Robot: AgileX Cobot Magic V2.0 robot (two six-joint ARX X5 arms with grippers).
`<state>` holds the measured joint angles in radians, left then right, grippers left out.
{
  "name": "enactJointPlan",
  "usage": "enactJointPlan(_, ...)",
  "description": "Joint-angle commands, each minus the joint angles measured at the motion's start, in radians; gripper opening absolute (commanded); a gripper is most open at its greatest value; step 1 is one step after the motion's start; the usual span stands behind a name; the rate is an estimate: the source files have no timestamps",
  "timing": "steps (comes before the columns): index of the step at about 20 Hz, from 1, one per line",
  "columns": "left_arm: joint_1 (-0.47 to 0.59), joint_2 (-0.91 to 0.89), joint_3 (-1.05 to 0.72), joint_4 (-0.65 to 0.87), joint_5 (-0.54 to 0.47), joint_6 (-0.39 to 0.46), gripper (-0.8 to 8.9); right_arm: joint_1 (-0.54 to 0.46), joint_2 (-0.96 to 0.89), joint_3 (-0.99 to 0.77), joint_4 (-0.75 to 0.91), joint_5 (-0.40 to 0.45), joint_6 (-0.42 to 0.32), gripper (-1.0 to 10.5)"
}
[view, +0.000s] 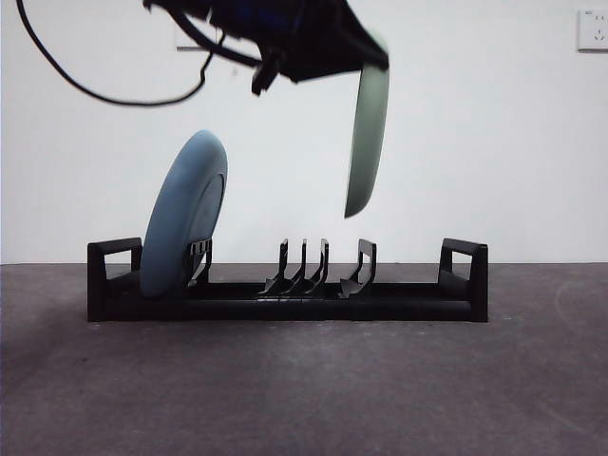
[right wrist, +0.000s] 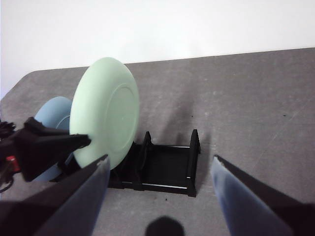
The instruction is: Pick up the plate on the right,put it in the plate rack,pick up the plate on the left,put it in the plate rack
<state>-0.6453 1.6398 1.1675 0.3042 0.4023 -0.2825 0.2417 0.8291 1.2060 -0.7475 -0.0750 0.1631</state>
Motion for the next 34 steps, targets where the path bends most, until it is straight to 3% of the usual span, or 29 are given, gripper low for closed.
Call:
enactJointPlan(1, 0.005, 0.025, -0.007, 0.043, -0.042, -0.026, -0.09, 0.000, 0.006, -0.005, 0.005, 0.004, -0.023, 3.4)
enactJointPlan(18, 0.013, 0.145, -0.007, 0.064, -0.061, -0.037, -0.09, 0.000, 0.084, -0.005, 0.006, 0.003, -0.034, 3.4)
enactJointPlan(28, 0.012, 0.147, -0.007, -0.019, -0.115, 0.050, -0.09, 0.000, 0.095, -0.005, 0.006, 0.003, -0.034, 3.4)
enactJointPlan(34, 0.011, 0.147, -0.007, -0.045, -0.113, 0.061, 0.00, 0.000, 0.095, -0.005, 0.006, 0.002, -0.033, 3.4)
